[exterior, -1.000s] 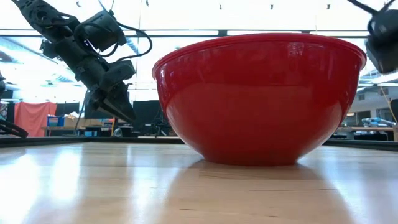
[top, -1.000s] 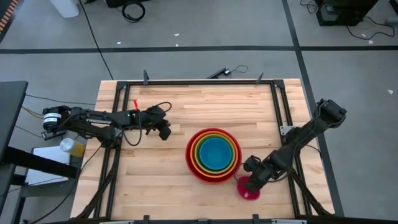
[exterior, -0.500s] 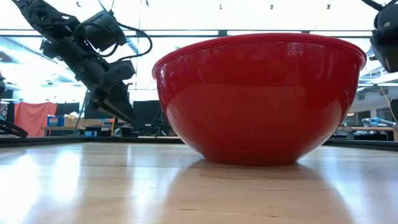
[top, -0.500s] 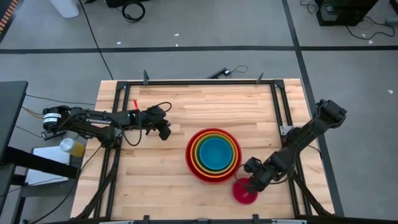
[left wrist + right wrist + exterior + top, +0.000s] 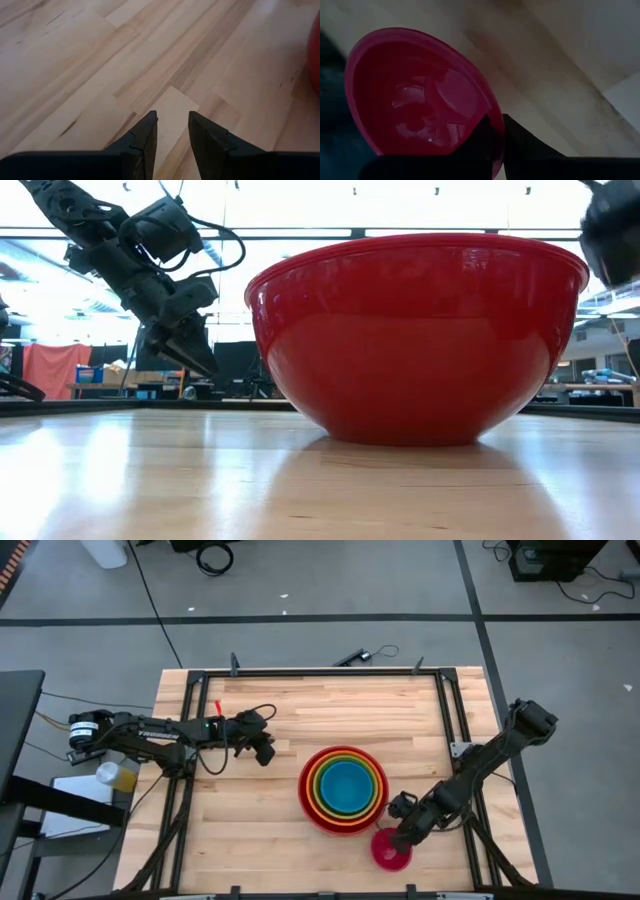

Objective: Nest bowls inside each other
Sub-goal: Stack the pink bowl on top of the blue bowl

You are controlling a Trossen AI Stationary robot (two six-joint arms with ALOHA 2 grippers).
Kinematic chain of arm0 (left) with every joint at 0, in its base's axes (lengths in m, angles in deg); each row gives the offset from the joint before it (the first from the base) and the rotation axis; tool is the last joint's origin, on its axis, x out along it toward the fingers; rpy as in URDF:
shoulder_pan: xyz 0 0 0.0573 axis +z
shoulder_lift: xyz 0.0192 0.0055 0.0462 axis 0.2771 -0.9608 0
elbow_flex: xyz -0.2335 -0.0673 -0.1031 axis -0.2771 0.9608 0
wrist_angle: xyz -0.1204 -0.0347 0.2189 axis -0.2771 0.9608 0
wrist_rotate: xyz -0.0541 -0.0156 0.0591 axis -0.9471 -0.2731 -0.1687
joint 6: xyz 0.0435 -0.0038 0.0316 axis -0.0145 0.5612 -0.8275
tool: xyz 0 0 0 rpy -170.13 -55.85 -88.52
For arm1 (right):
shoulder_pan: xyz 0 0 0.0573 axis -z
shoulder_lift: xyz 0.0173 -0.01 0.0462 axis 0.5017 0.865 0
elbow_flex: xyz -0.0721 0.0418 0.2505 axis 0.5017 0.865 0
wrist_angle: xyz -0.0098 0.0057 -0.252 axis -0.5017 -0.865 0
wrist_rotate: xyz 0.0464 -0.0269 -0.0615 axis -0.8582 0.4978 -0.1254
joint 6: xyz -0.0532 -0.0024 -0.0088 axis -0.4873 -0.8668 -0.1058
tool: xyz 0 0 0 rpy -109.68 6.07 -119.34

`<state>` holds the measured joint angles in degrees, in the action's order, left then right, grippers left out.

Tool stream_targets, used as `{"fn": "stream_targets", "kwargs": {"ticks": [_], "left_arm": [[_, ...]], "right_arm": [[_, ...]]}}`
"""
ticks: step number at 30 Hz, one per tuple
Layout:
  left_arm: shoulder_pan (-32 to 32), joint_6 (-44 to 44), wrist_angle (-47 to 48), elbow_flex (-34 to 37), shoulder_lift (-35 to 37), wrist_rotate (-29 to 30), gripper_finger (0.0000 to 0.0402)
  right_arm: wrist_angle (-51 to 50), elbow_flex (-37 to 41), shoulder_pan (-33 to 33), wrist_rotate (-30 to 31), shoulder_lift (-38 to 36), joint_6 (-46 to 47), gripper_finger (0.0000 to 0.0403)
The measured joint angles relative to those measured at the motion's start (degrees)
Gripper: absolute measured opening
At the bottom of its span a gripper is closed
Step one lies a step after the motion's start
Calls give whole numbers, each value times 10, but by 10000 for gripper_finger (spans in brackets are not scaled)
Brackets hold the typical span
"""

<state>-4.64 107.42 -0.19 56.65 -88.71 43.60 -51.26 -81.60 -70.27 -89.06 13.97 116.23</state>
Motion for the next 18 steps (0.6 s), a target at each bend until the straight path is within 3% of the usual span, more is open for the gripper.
{"fn": "stream_targets", "kwargs": {"ticks": [5, 10, 14, 18], "left_arm": [[0, 11, 0, 0, 0, 0, 117], [0, 11, -8, 0, 0, 0, 117], [0, 12, -28, 0, 0, 1, 117], [0, 21, -35, 0, 0, 3, 117]], "right_arm": [[-81, -40, 12, 53, -73, -19, 22], [-176, -84, 39, 171, -136, -60, 22], [-195, -85, 148, 235, -125, -83, 22], [-85, -87, 263, 188, -65, -196, 22]]}}
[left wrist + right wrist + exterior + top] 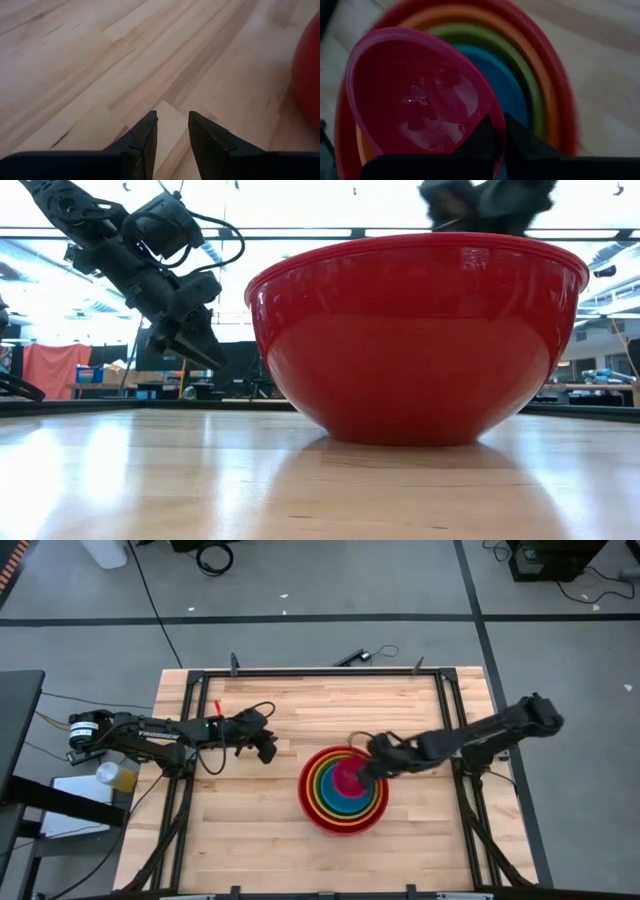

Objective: Nest bowls inside each other
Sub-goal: Stack the pink bowl on top of the blue bowl, then return to Home Position

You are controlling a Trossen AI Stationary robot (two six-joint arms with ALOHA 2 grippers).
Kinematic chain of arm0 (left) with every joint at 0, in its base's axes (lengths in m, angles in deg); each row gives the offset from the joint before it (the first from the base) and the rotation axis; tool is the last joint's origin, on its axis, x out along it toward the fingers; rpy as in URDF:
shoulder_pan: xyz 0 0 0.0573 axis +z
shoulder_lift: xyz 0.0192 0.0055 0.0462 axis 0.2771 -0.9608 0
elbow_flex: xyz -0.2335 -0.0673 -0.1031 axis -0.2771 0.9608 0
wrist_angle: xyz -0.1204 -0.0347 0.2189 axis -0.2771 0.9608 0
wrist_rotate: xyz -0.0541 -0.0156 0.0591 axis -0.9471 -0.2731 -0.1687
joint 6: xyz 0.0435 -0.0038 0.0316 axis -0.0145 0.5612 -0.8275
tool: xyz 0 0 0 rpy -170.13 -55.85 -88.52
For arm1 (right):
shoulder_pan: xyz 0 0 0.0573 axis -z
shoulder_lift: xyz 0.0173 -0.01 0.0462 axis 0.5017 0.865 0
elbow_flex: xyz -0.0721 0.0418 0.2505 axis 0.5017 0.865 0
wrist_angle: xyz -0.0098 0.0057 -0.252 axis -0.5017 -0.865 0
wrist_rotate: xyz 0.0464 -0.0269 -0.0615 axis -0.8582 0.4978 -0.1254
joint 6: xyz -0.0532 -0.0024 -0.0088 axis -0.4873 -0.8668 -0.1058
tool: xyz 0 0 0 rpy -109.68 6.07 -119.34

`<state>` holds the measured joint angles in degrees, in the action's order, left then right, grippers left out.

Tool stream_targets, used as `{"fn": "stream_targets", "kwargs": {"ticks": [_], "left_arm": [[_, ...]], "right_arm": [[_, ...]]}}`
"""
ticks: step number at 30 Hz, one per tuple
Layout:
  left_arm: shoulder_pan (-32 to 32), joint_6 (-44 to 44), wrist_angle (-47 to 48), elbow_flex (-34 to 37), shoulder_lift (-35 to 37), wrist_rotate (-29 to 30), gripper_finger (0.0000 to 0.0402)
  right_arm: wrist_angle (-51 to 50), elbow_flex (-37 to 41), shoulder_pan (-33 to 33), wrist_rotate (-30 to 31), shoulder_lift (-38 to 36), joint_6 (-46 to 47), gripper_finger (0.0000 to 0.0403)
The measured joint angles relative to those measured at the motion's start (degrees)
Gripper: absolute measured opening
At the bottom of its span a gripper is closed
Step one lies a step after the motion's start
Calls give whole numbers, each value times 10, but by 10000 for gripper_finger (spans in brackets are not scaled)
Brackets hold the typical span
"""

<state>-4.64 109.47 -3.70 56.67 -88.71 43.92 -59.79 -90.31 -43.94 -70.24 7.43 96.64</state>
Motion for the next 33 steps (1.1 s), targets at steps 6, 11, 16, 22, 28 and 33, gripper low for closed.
{"fn": "stream_targets", "kwargs": {"ticks": [6, 11, 16, 22, 28, 33], "left_arm": [[-5, 47, 18, 0, 0, 0, 117], [-22, 84, 37, 0, 0, 0, 117], [-38, 103, 37, 0, 0, 1, 117], [-46, 112, 36, 0, 0, 5, 117], [-46, 134, 22, 0, 0, 5, 117], [-47, 166, -49, 0, 11, -25, 117]], "right_arm": [[-43, -54, 49, -50, 85, -48, 22], [-75, -74, 41, -84, 129, -87, 24], [-47, -74, 40, -47, 141, -110, 92], [-48, -75, 49, -58, 122, -114, 182], [-45, -75, 50, 15, 46, -101, 216], [-121, -76, 58, 65, -26, -50, 213]]}}
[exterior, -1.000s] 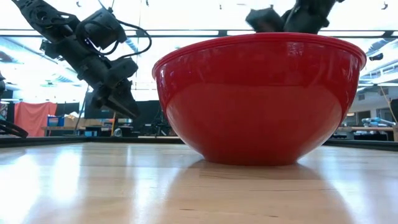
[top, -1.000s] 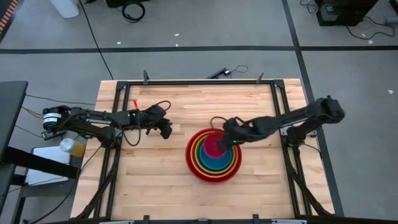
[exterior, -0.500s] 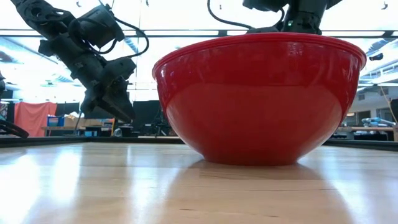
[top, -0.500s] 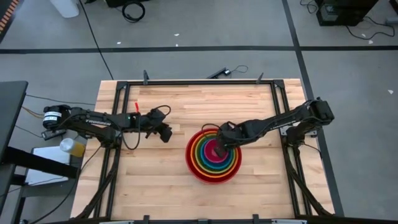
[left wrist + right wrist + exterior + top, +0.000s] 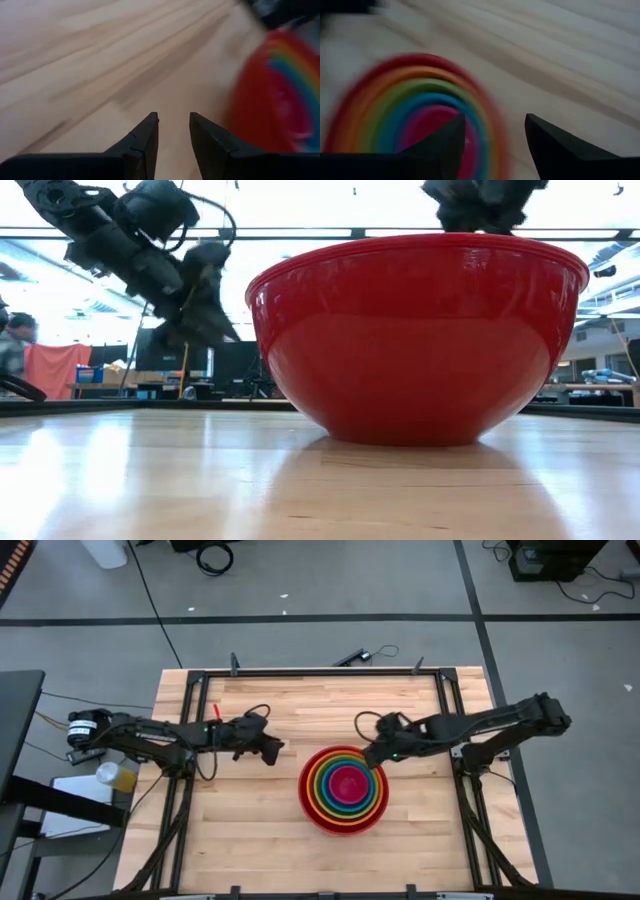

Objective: Nest bowls inside each other
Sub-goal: Return to Home Position

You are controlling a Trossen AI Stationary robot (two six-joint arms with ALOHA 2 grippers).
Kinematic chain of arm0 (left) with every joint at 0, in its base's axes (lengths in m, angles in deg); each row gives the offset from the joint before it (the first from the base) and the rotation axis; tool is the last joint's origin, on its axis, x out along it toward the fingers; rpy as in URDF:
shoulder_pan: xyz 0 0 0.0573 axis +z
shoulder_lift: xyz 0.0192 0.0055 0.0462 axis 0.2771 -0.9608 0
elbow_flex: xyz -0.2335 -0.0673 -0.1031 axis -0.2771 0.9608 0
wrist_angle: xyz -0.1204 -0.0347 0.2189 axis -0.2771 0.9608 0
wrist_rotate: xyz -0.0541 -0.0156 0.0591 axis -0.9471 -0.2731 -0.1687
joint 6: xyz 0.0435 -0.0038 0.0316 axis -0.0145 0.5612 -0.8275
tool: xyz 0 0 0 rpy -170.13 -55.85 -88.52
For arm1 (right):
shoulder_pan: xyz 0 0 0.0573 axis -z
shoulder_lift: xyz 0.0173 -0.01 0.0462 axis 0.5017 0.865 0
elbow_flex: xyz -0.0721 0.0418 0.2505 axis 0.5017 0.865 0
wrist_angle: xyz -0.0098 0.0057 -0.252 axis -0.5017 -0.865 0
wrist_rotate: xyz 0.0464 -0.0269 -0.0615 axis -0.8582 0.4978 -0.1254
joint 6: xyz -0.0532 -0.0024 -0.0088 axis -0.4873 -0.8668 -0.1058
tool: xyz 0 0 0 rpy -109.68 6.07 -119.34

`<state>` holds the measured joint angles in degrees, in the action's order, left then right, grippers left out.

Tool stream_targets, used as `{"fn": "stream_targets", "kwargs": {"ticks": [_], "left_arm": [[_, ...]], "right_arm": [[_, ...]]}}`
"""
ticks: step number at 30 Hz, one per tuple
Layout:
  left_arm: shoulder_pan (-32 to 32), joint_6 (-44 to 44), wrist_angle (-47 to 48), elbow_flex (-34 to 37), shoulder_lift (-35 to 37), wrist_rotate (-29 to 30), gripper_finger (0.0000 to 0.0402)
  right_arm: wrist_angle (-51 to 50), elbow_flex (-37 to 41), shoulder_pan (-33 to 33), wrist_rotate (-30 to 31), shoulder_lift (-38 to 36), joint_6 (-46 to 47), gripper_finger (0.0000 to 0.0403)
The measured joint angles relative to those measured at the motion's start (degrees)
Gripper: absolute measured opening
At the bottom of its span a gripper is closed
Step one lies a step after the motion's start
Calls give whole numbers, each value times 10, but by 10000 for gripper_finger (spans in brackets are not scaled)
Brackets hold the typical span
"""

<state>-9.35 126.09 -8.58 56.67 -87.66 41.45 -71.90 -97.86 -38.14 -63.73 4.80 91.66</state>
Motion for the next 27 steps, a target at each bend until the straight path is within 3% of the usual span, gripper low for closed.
{"fn": "stream_targets", "kwargs": {"ticks": [5, 8, 10, 13, 17, 22, 25, 27], "left_arm": [[-26, -51, -41, -23, 27, 9, 116], [-27, -88, -18, -66, 42, 17, 116], [-23, -110, 3, -104, 49, 18, 116], [-13, -152, 52, -174, 61, 14, 116], [6, -245, 45, -280, 90, -61, 101], [30, -380, 123, -384, 134, -72, 15], [49, -386, 173, -397, 172, -74, 5], [54, -388, 183, -391, 212, -82, 3]], "right_arm": [[-177, 1, 3, 27, -20, 44, 211], [-176, 1, 3, 26, -39, 44, 211], [-129, 1, 3, 30, -58, 17, 210], [-3, 1, 3, 42, -100, -94, 206], [227, 1, -3, 39, -165, -302, 182], [343, 2, 0, 42, -228, -541, 126], [441, 1, -4, 40, -272, -560, 74], [438, 0, -7, 31, -310, -582, 29]]}}
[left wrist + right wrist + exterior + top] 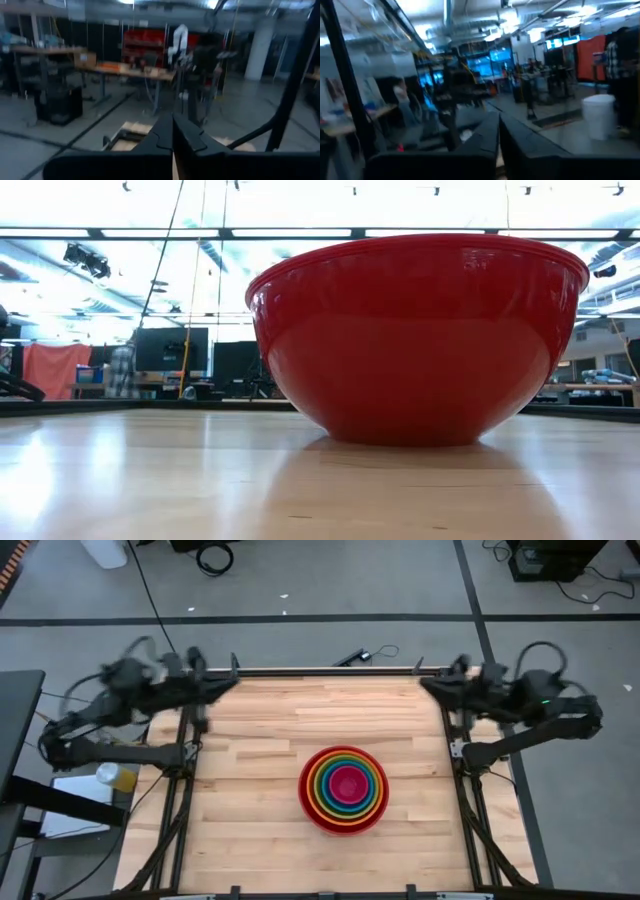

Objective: Nest bowls inside each other
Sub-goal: Return to Home Position

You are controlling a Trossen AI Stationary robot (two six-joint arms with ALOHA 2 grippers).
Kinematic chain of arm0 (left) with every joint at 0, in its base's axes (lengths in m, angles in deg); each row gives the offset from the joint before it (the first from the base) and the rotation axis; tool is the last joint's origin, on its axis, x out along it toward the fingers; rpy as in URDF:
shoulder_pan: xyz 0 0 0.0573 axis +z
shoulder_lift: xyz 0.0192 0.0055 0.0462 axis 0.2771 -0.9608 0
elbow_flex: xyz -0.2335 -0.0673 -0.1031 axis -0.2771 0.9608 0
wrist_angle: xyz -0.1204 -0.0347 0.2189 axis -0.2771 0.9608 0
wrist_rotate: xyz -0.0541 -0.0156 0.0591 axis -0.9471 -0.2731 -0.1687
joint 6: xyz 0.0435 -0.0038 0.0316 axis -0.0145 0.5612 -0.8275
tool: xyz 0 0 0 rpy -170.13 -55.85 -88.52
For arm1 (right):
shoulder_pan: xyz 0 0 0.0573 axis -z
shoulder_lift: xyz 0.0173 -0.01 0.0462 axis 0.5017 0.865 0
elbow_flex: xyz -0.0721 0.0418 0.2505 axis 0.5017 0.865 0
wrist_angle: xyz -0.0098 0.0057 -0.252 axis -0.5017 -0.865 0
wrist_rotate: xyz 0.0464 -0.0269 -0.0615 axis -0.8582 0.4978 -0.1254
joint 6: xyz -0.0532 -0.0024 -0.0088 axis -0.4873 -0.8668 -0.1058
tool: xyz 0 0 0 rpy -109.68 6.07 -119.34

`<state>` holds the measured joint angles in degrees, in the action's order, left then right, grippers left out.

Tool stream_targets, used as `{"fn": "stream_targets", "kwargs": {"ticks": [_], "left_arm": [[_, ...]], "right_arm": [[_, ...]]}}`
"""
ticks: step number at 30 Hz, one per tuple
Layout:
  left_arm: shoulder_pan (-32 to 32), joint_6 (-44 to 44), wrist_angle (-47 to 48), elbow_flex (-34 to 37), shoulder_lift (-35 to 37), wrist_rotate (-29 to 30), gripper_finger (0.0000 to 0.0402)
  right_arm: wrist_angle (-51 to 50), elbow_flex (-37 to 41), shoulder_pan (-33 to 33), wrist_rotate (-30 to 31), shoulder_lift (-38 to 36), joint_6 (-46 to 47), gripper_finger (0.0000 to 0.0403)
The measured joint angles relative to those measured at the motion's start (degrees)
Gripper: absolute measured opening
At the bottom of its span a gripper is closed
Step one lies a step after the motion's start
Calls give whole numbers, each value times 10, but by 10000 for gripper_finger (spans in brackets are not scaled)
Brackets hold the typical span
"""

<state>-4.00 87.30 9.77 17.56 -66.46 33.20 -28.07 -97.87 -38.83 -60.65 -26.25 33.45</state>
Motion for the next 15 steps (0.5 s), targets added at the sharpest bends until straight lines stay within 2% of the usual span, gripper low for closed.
{"fn": "stream_targets", "kwargs": {"ticks": [1, 4, 6, 8, 9, 12, 15], "left_arm": [[0, 1, 5, 10, 23, 0, 3], [0, 26, -8, 74, 90, -5, 2], [-2, 42, -49, 140, 127, -63, 1], [-2, 43, -110, 210, 161, -118, 1], [-3, 45, -130, 243, 176, -125, 1], [-2, 53, -167, 334, 205, -94, 1], [-1, 14, -154, 409, 214, -73, 1]], "right_arm": [[-34, -1, -2, 0, -22, -12, 15], [-191, 1, -2, 0, -77, -3, 11], [-270, 12, -3, -2, -103, 26, 6], [-278, 39, -3, -3, -134, 49, 6], [-274, 56, -3, -8, -150, 53, 5], [-245, 115, -3, -16, -194, 53, 4], [-185, 206, -2, -22, -225, 41, 3]]}}
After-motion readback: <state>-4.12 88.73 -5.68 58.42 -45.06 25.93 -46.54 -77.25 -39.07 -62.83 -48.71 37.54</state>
